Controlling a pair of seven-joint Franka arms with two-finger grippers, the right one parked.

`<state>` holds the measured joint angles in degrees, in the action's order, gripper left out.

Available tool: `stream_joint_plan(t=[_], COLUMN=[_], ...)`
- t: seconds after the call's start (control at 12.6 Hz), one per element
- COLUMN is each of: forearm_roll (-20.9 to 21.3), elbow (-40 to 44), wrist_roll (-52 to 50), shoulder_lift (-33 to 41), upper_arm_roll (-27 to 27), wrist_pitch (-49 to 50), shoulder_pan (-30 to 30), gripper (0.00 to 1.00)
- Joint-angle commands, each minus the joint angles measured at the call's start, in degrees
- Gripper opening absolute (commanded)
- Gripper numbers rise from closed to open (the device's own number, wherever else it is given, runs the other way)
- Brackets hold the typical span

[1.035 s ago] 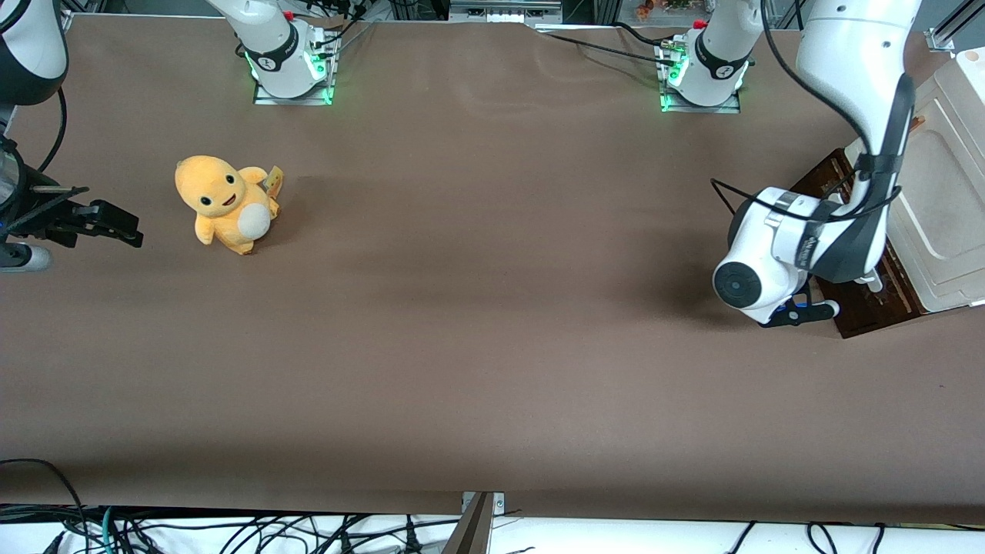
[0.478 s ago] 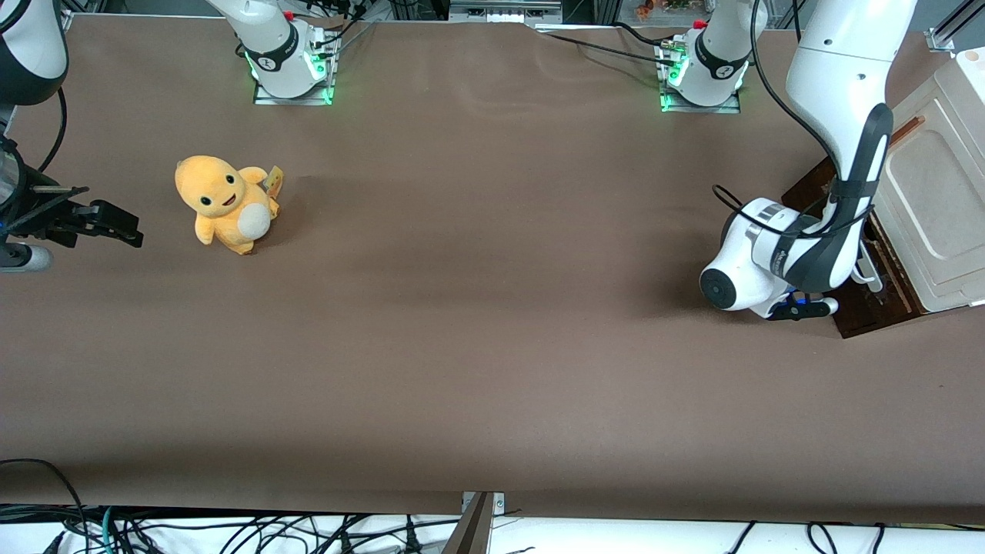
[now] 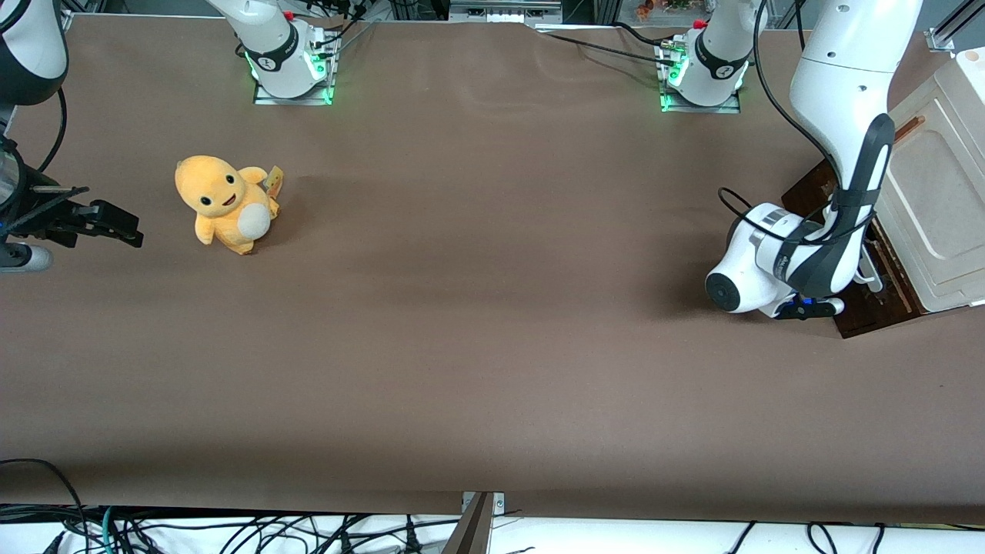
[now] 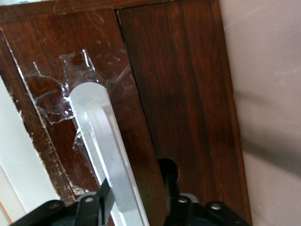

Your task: Open lower drawer with left arm only

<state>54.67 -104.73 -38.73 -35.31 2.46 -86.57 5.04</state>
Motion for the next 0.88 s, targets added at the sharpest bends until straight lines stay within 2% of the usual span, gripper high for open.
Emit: stream_joint_plan(t=[0.0, 0.4, 0.8], forearm_roll=[2.5, 2.6, 0.9], elbow=[0.1, 0.8, 2.8], wrist_roll=[3.1, 4.5, 5.2], shoulder_lift=[0.0, 0.1, 0.2], upper_arm_roll=[0.1, 0.2, 1.4], wrist_pitch=[1.1, 1.2, 2.4], shoulder_pan=[-0.3, 0.1, 1.1], gripper=[0.25, 0.16, 0.16])
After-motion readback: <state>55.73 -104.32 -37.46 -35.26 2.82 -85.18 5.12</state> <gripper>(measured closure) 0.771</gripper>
